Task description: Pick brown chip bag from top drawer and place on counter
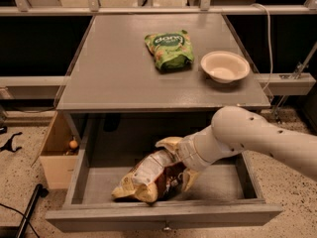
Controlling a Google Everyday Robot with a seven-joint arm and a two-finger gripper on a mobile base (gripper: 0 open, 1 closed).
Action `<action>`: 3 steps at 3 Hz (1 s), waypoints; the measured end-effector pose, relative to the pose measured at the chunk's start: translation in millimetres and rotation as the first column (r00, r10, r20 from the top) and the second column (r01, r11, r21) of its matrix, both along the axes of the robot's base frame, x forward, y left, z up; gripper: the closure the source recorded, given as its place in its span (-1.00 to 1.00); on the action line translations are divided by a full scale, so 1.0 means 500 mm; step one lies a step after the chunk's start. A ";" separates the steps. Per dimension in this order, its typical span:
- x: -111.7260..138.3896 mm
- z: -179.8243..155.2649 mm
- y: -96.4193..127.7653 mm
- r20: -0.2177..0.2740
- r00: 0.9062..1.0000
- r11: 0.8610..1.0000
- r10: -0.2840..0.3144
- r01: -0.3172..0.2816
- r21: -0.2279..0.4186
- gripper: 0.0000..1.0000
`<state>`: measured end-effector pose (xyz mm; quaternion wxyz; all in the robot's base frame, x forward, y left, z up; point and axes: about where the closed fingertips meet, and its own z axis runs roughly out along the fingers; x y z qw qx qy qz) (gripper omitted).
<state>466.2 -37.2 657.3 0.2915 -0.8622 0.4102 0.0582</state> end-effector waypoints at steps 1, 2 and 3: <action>0.024 -0.036 0.017 -0.014 1.000 1.000 0.016 -0.016 0.008 -0.18; 0.023 -0.038 0.018 -0.016 1.000 1.000 0.017 -0.017 0.009 0.44; 0.023 -0.037 0.018 -0.016 1.000 1.000 0.017 -0.017 0.009 0.90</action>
Offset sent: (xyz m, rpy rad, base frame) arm 0.0108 0.0075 -0.0160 0.0072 0.0125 0.0141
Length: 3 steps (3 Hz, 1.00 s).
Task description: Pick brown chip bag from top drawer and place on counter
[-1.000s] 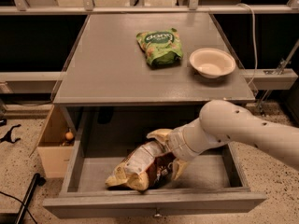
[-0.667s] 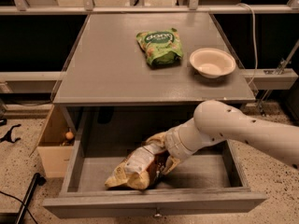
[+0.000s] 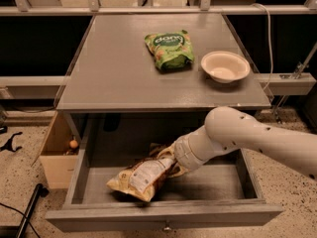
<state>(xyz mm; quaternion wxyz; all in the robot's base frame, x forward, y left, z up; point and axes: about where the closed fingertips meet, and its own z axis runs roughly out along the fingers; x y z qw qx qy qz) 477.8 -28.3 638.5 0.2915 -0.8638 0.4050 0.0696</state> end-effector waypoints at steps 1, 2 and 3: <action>-0.002 0.023 -0.001 0.009 1.000 1.000 -0.003 0.003 -0.010 1.00; -0.008 0.068 -0.008 0.021 1.000 1.000 -0.016 0.017 -0.026 1.00; -0.023 0.130 -0.029 0.024 0.999 0.998 -0.041 0.043 -0.051 1.00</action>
Offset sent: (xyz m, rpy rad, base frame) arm -0.0066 -0.0105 0.0641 -0.0477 -0.0360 -0.0385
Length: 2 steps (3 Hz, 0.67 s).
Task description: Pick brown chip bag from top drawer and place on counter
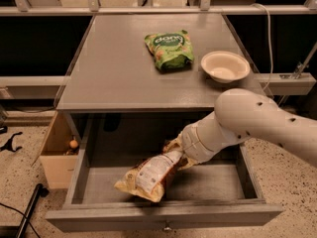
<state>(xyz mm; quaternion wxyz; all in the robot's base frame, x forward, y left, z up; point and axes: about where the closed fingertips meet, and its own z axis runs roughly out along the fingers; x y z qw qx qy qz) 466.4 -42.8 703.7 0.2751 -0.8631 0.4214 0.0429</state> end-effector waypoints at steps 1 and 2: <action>-0.016 0.072 -0.021 0.013 1.000 1.000 -0.020 0.020 -0.018 1.00; -0.034 0.152 -0.032 0.022 0.999 0.999 -0.029 0.030 -0.040 1.00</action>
Offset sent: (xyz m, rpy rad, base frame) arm -0.0238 -0.0257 0.1293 -0.0620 -0.0351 -0.0578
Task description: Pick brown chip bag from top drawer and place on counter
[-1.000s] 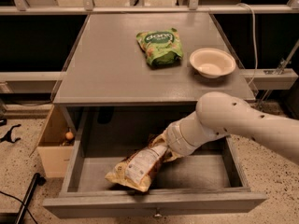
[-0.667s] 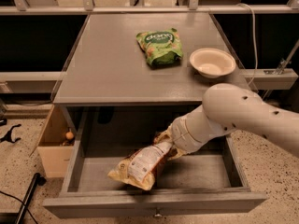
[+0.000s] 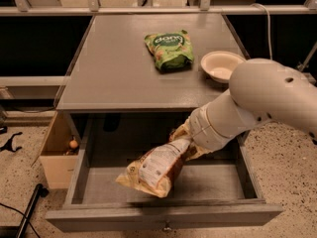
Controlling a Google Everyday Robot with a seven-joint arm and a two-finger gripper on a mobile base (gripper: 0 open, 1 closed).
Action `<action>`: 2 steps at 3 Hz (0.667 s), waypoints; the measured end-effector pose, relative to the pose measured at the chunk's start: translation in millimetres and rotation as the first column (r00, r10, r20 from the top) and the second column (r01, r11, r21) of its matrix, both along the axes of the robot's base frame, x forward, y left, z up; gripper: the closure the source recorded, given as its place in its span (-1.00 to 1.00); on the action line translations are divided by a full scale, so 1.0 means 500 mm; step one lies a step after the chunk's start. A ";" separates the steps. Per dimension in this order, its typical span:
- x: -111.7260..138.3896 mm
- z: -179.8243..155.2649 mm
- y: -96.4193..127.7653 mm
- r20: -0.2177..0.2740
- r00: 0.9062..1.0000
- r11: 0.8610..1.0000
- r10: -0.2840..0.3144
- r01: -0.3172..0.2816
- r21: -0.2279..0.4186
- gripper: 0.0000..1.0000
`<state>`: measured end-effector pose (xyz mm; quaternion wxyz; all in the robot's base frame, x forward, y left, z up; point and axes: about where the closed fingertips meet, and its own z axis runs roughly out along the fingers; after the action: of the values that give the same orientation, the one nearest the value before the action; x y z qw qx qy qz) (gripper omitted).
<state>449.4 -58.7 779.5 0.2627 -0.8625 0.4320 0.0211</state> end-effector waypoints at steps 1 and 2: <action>0.000 0.000 0.000 0.000 1.000 1.000 0.000 0.000 0.000 1.00; -0.018 0.054 0.016 0.010 1.000 1.000 0.007 -0.007 -0.009 1.00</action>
Offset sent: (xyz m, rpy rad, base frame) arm -0.0102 0.0097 0.0349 -0.0189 -0.0164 0.0160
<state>440.6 -50.9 806.3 0.2609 -0.8653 0.4278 0.0157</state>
